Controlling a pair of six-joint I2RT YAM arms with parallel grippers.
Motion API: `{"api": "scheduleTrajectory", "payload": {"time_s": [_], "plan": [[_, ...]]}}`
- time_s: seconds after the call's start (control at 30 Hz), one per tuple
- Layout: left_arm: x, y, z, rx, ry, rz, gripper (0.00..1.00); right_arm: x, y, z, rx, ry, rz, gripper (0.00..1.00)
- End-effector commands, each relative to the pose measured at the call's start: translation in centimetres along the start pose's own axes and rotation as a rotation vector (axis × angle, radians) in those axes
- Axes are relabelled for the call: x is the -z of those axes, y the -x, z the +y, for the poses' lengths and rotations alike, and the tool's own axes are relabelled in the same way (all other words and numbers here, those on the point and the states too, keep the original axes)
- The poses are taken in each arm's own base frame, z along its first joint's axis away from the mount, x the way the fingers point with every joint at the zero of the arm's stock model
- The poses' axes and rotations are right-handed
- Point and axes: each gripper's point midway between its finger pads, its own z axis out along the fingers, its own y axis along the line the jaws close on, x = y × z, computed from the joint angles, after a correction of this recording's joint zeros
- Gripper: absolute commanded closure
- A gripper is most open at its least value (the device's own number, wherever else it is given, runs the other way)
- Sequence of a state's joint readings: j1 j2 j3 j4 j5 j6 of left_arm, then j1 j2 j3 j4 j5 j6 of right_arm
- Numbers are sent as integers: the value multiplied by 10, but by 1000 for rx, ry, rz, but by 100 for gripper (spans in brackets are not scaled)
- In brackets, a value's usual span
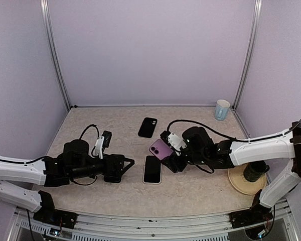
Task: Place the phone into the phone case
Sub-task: Pass from the right arm to the left
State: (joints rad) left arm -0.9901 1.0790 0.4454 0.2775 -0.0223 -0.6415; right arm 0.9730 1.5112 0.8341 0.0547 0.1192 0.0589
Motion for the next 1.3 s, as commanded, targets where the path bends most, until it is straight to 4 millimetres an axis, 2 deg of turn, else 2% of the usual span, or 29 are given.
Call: {"api": "scheduleTrajectory", "payload": {"time_s": [0.0,0.33,0.5,0.7,0.87,1.1,1.2,1.27], "plan": [[-4,12,-19,-4,-90,0,1,18,30,22,116,-6,-135,36],[-7,12,-26,40,-148,32,3,28,37,78,304,-13,-203,36],[-8,3,-26,-41,-159,62,4,35,47,101,299,93,-236,35],[9,6,-33,-110,-218,8,1,44,56,108,300,144,-248,36],[-2,3,-35,-85,-205,64,2,45,57,105,335,98,-247,36],[-17,-1,-42,-40,-236,116,9,47,58,113,394,47,-256,36],[-18,1,-47,-30,-257,116,16,46,57,117,415,28,-257,35],[-20,1,-51,-22,-275,121,23,45,57,117,423,6,-257,35]]}}
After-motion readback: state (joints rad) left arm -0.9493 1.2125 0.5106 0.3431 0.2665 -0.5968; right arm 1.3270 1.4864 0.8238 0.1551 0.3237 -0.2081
